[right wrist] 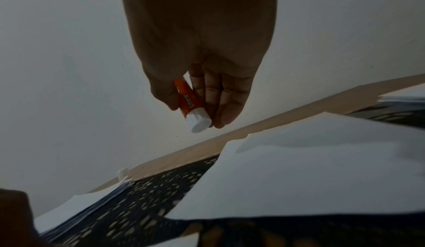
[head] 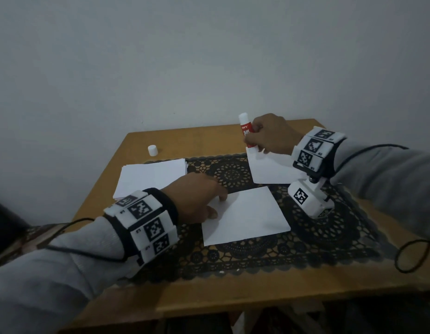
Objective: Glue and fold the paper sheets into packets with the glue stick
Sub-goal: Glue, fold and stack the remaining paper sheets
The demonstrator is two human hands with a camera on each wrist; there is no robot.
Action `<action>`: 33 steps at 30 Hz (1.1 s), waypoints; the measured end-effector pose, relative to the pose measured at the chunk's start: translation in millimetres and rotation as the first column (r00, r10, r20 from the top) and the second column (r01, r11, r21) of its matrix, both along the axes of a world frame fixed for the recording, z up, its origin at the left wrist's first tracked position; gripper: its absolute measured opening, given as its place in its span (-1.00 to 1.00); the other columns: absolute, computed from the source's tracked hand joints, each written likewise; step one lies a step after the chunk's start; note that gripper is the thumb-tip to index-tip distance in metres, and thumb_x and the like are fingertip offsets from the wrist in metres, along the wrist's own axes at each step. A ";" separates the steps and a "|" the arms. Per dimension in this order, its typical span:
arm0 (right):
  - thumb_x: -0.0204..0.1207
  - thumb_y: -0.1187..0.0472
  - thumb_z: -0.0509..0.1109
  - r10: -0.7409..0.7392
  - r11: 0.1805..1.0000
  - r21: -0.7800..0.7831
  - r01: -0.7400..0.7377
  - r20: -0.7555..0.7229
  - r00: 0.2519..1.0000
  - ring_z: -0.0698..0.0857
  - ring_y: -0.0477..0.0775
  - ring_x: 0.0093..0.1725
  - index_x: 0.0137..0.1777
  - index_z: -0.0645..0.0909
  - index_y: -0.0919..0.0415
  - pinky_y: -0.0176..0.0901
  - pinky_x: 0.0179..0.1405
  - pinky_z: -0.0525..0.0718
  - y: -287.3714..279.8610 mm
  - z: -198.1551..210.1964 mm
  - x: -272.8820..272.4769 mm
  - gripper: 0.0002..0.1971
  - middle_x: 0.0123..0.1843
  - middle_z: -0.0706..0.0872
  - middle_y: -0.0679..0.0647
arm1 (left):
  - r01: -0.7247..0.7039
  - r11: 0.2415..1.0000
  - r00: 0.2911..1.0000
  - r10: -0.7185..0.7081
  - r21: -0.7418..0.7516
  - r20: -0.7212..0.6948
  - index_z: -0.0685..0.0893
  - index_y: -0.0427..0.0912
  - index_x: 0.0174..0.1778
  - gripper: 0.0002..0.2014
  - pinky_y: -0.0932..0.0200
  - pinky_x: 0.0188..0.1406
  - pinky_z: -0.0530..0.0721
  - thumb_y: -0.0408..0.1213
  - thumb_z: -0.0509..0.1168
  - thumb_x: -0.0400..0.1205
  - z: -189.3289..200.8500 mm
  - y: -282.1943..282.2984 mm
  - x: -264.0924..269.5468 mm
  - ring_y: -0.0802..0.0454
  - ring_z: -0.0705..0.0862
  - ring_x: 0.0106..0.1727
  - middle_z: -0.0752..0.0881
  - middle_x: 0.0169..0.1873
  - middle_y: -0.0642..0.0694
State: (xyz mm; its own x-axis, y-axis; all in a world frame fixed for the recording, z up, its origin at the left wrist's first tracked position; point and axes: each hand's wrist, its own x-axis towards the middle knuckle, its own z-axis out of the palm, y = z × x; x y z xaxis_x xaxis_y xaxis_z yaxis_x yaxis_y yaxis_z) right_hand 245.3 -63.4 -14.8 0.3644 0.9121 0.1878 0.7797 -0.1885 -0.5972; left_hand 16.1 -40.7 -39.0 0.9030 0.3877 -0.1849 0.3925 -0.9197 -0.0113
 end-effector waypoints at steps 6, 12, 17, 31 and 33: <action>0.53 0.14 0.46 0.040 0.999 0.003 -0.040 -0.021 0.999 0.78 0.22 -0.16 -0.06 0.64 0.28 0.03 -0.22 0.78 -25.6 5.6 2.0 -0.81 -0.12 0.77 0.18 | -0.025 1.000 1.000 0.025 0.009 -0.004 0.57 0.06 0.37 -0.59 0.09 0.32 0.51 -0.11 0.38 0.59 0.1 -4.4 -1.0 0.02 0.52 0.32 0.58 0.33 0.04; 0.66 0.08 0.34 0.116 0.992 -0.038 -0.119 -0.081 0.990 0.65 0.06 -0.27 0.11 0.59 0.25 -0.04 -0.24 0.73 -46.6 7.8 -5.0 -0.77 -0.20 0.65 0.11 | -0.063 0.998 0.998 0.063 -0.013 -0.017 0.52 0.06 0.45 -0.53 0.10 0.39 0.46 -0.11 0.37 0.60 1.0 -7.1 -4.5 0.03 0.48 0.39 0.52 0.41 0.06; 0.62 0.12 0.40 0.182 0.983 -0.004 -0.184 -0.128 0.975 0.66 -0.06 -0.46 0.06 0.66 0.25 -0.23 -0.47 0.70 -60.2 10.2 -7.1 -0.81 -0.36 0.69 0.11 | -0.082 0.996 0.996 0.080 -0.031 -0.047 0.43 0.03 0.51 -0.49 0.12 0.43 0.41 -0.08 0.32 0.63 3.4 -17.1 -9.6 0.02 0.43 0.45 0.46 0.47 0.02; 0.53 0.28 0.49 0.334 0.943 0.176 -0.284 -0.497 0.801 0.81 0.20 -0.27 0.08 0.60 0.50 -0.09 -0.32 0.80 -55.4 -5.6 -62.0 -0.73 -0.14 0.82 0.33 | -0.055 0.991 0.962 0.020 -0.124 -0.273 -0.34 -0.09 0.66 -0.16 -0.10 0.67 -0.08 0.26 -0.04 0.67 -7.6 -80.5 -15.9 -0.09 -0.33 0.66 -0.37 0.63 -0.15; 0.54 0.28 0.49 0.348 0.938 0.155 -0.311 -0.453 0.821 0.82 0.15 -0.30 0.04 0.59 0.47 -0.05 -0.27 0.80 -52.0 -10.7 -75.2 -0.76 -0.17 0.82 0.30 | -0.055 0.990 0.958 0.016 -0.129 -0.288 -0.35 -0.10 0.65 -0.14 -0.09 0.67 -0.09 0.28 -0.04 0.66 -6.2 -80.4 -15.4 -0.09 -0.33 0.66 -0.38 0.63 -0.16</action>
